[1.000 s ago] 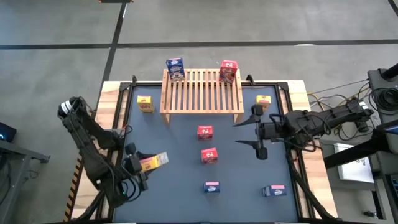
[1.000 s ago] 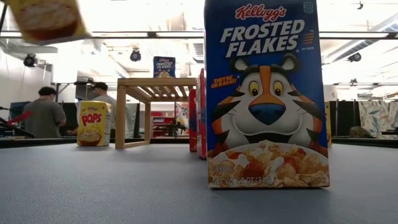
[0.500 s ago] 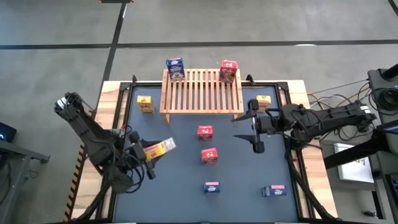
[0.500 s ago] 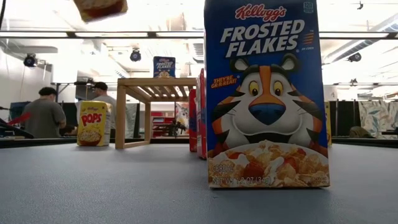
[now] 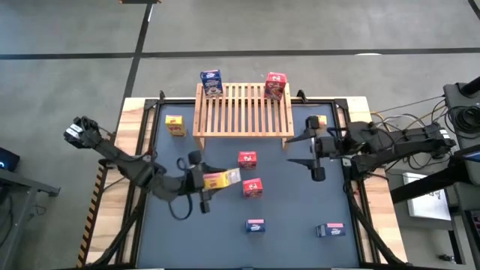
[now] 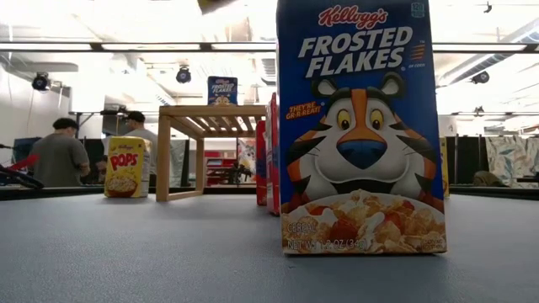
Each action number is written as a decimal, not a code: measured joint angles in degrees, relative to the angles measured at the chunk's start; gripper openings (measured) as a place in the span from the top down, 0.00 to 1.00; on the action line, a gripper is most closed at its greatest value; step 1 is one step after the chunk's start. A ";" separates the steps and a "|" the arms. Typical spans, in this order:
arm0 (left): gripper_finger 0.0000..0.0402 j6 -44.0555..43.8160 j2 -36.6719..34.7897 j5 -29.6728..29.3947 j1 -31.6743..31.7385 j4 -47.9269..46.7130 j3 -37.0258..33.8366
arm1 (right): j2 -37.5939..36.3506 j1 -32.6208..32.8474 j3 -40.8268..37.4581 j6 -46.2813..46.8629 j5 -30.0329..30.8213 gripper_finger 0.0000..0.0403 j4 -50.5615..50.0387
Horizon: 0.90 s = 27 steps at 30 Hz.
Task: Stack cereal on shelf
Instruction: Put the bottom yellow cereal box on the shelf
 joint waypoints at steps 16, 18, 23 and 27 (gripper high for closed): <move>0.52 10.77 0.35 26.28 19.50 6.83 0.00 | 6.60 -2.76 -0.44 3.33 -4.18 0.41 0.98; 0.52 10.97 0.35 26.54 20.37 6.83 0.00 | 7.72 -3.59 -0.22 3.21 -2.99 0.41 0.85; 0.52 12.02 0.35 27.60 22.13 6.77 0.00 | 8.16 -5.14 0.01 1.30 -3.14 0.41 2.83; 0.52 13.59 0.35 28.90 23.72 6.79 0.00 | 8.47 -7.55 0.04 1.87 -3.52 0.41 3.43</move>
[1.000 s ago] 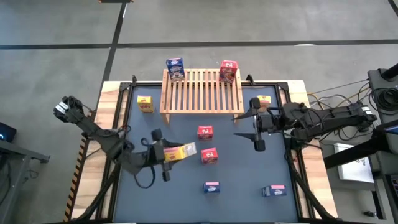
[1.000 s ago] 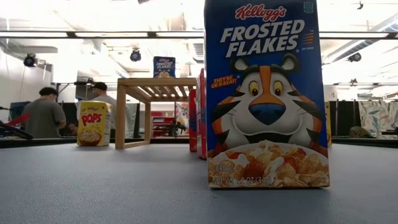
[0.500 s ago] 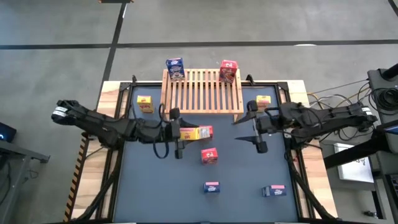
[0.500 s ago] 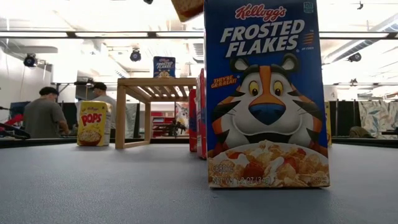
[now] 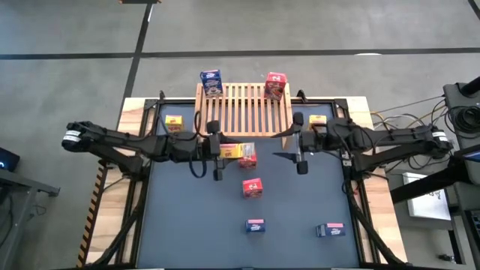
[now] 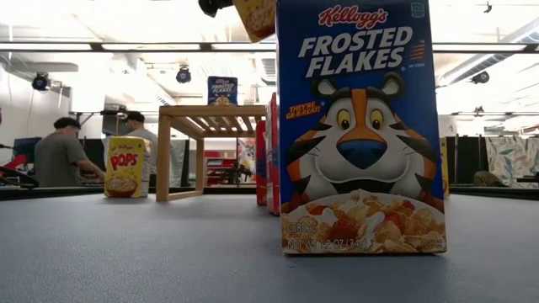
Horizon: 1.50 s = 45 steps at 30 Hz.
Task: Stack cereal on shelf
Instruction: Put the bottom yellow cereal box on the shelf
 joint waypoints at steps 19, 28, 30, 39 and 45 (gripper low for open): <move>0.52 1.95 0.00 1.99 6.72 -0.03 0.00 | 6.95 -11.38 0.03 -0.30 -12.04 0.41 6.26; 0.52 2.15 0.11 3.16 9.34 -0.07 0.00 | 9.46 -15.47 0.04 -0.07 -16.62 0.41 8.82; 0.52 2.14 0.11 3.33 9.46 -0.03 0.00 | 10.23 -15.55 0.07 -0.31 -16.72 0.41 9.44; 0.52 1.01 0.11 3.35 9.46 1.15 0.00 | 12.41 -15.55 0.07 -0.83 -16.61 0.41 10.07; 0.52 -0.41 0.11 3.35 9.46 1.09 0.00 | 12.05 -15.60 0.07 0.22 -16.55 0.41 12.13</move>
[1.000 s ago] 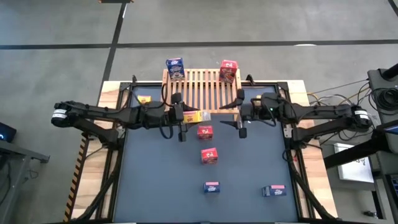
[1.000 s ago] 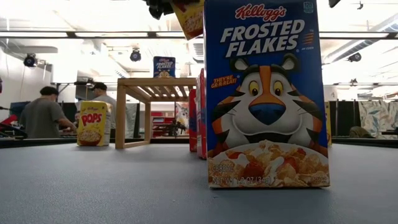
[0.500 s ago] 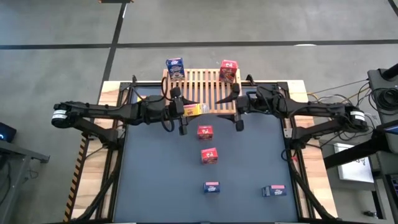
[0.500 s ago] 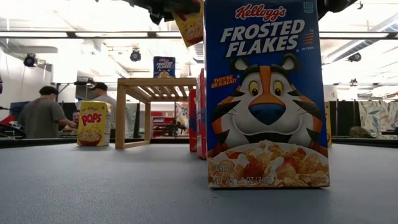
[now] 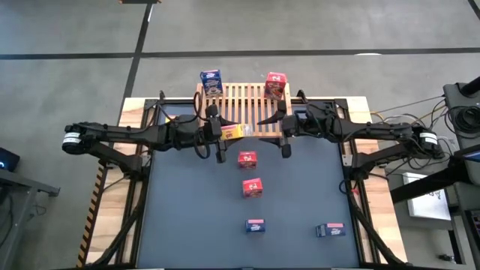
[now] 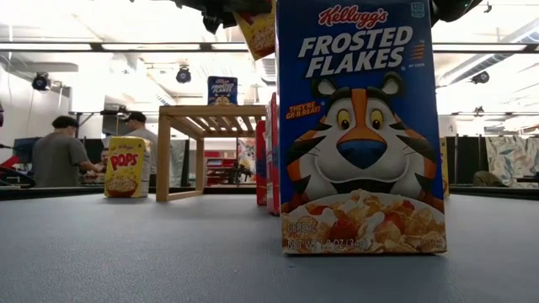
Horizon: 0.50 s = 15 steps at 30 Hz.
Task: Stack cereal on shelf
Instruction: Put the bottom yellow cereal box on the shelf
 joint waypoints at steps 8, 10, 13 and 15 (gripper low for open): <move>0.52 -0.47 0.00 0.00 0.00 -0.22 0.00 | -0.03 0.04 0.00 1.51 -0.01 0.40 0.08; 0.52 -0.47 0.00 0.00 0.00 -0.22 0.00 | -0.03 0.07 0.00 1.92 -0.01 0.38 0.06; 0.52 -0.47 0.00 0.00 0.00 -0.22 0.00 | -0.02 0.04 0.00 2.63 -0.01 0.33 -0.22; 0.52 -0.47 0.00 -0.01 0.00 -0.22 0.00 | 0.04 0.04 0.00 3.30 -0.01 0.30 -0.21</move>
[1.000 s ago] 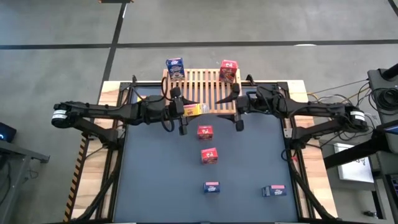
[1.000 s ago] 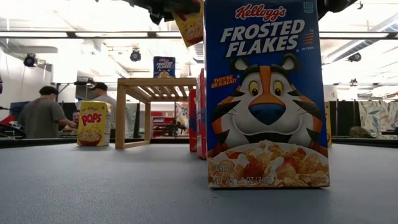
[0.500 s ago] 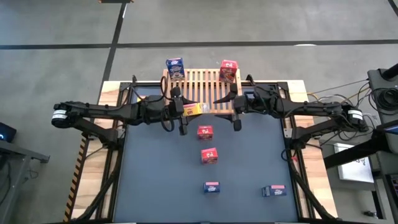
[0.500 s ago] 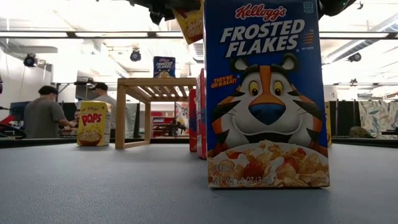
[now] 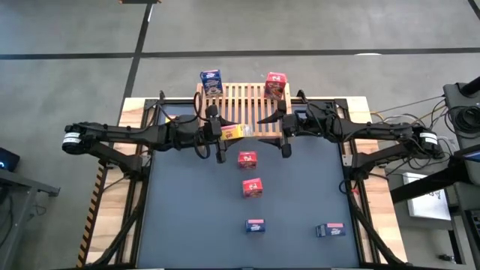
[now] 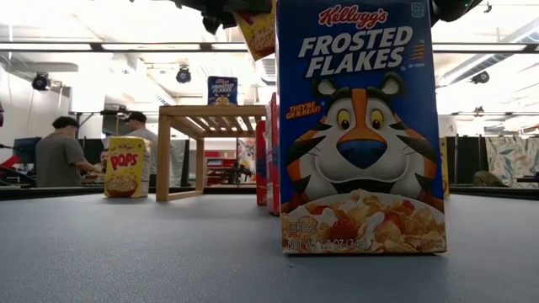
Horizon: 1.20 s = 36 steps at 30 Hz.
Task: Stack cereal on shelf
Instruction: Put the bottom yellow cereal box on the shelf
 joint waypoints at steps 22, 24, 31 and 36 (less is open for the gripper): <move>0.52 0.00 0.02 -0.01 0.00 -1.06 0.00 | 12.99 0.41 16.65 -3.09 -2.83 0.18 -12.10; 0.52 -0.02 0.02 -0.01 0.00 -1.49 0.02 | 13.98 0.56 18.48 -4.04 -3.03 0.18 -14.18; 0.52 -0.02 0.02 -0.01 0.00 -2.14 0.02 | 15.87 0.66 21.59 -5.97 -5.63 0.19 -18.62; 0.52 -0.02 0.02 -0.01 0.00 -2.14 0.02 | 15.84 0.66 21.44 -6.79 -5.62 0.19 -18.56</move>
